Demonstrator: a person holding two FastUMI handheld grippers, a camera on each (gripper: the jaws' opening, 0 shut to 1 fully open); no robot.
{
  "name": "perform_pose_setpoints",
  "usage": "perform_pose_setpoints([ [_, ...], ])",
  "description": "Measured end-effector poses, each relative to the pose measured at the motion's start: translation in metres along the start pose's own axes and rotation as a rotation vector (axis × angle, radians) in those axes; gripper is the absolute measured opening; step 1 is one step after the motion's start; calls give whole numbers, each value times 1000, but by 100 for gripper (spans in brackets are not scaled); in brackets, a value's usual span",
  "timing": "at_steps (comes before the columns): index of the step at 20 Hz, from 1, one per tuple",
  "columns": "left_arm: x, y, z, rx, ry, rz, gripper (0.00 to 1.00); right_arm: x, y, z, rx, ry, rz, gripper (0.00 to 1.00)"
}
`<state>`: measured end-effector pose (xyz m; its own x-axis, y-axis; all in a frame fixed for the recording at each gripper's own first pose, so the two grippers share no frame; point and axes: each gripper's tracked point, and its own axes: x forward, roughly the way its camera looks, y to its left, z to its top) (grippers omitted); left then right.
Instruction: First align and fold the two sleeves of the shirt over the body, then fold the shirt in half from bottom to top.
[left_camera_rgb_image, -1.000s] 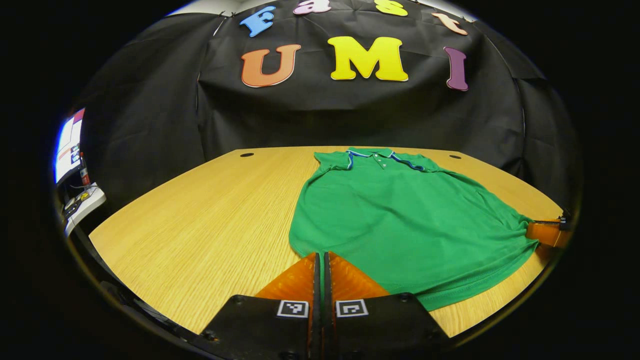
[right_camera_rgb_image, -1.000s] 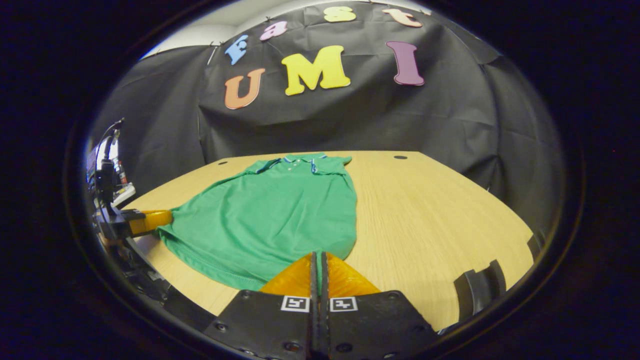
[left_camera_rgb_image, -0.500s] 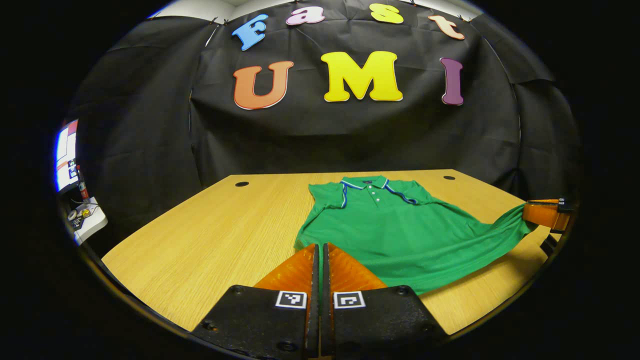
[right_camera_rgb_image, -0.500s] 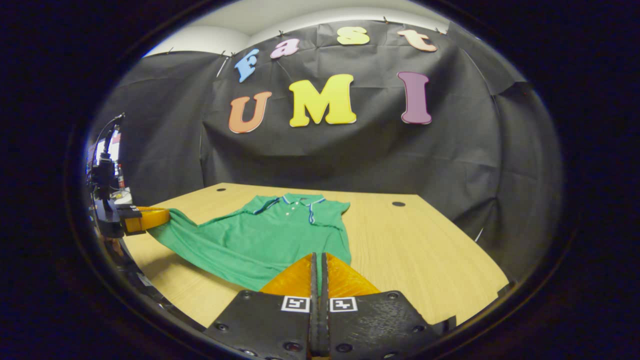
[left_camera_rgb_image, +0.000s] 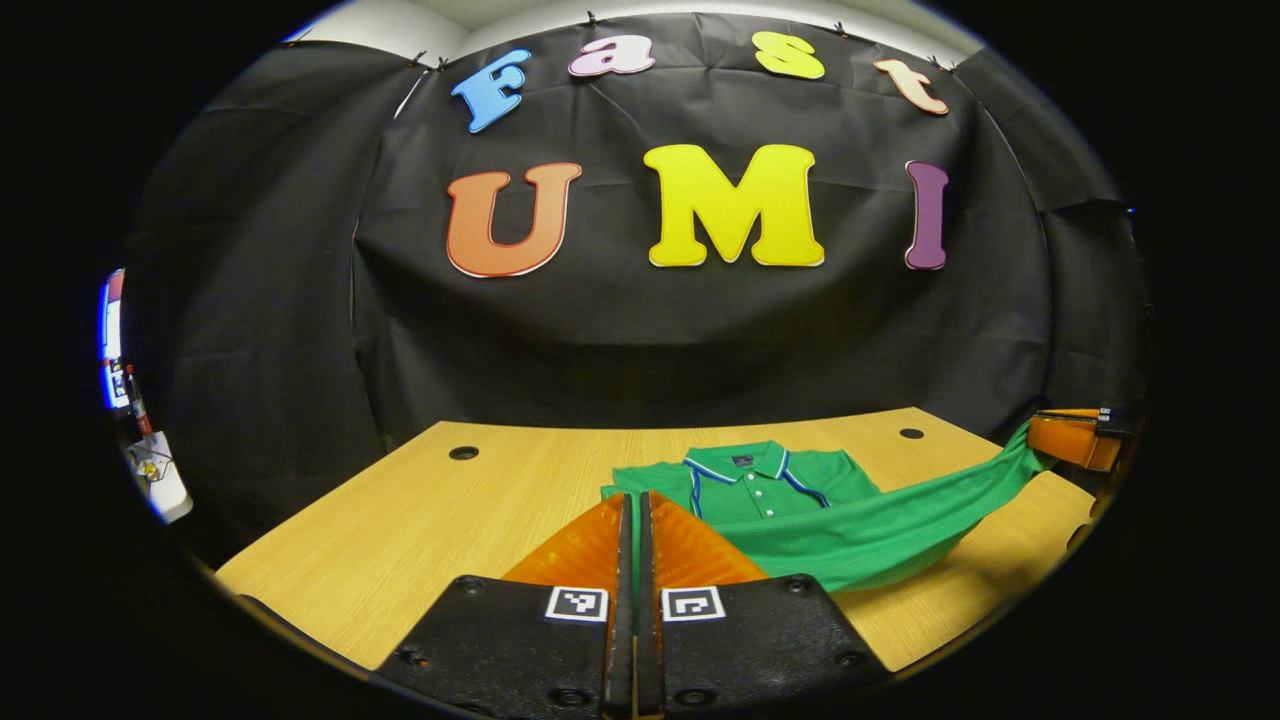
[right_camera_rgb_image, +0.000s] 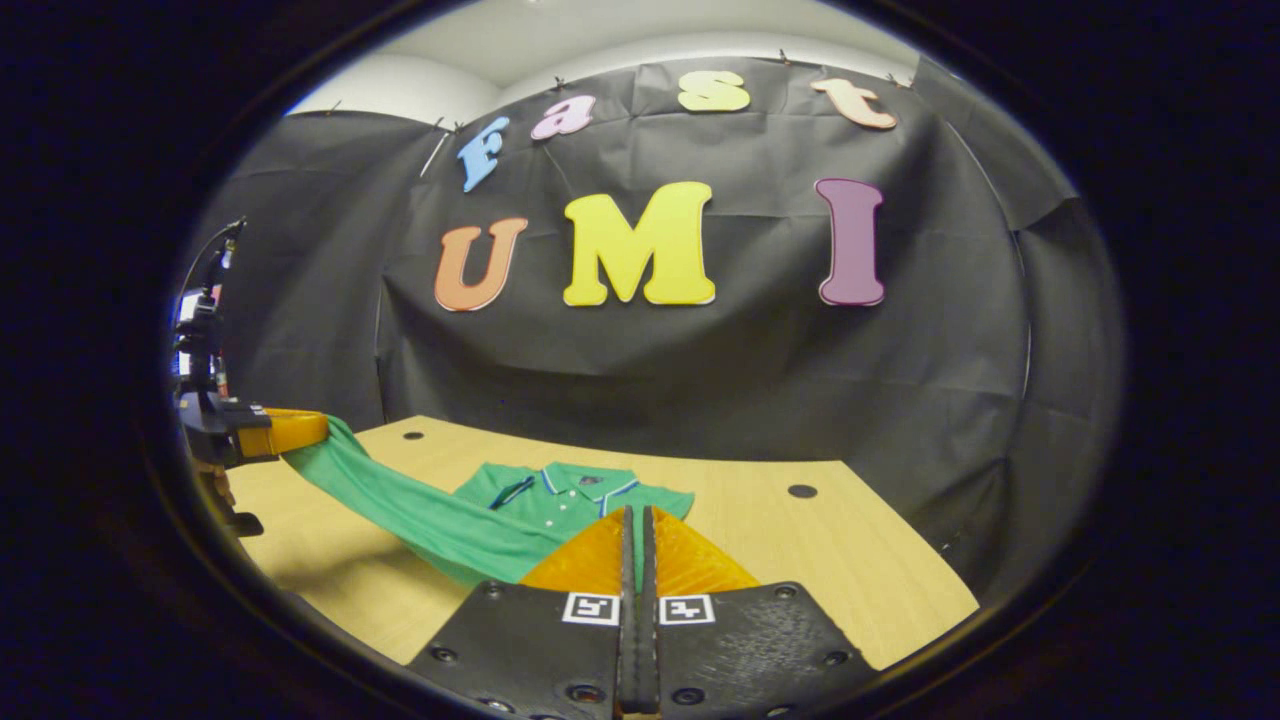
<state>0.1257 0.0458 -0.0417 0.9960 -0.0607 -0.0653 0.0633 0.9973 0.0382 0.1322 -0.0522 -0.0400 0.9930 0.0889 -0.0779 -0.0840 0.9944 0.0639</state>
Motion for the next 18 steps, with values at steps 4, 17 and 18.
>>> perform_pose_setpoints([
  [4, 56, 7, 18, 10, -14, 5, 7, 56, -10, 30, -40, -22, 1, 0],
  [17, 266, 12, -1, -12, 129, 29, 7, 287, -45, 32, -50, 38, -90, 0],
  [18, 277, 13, -7, 6, 135, 34, 7, 302, -50, 26, -42, 44, -97, 0],
])
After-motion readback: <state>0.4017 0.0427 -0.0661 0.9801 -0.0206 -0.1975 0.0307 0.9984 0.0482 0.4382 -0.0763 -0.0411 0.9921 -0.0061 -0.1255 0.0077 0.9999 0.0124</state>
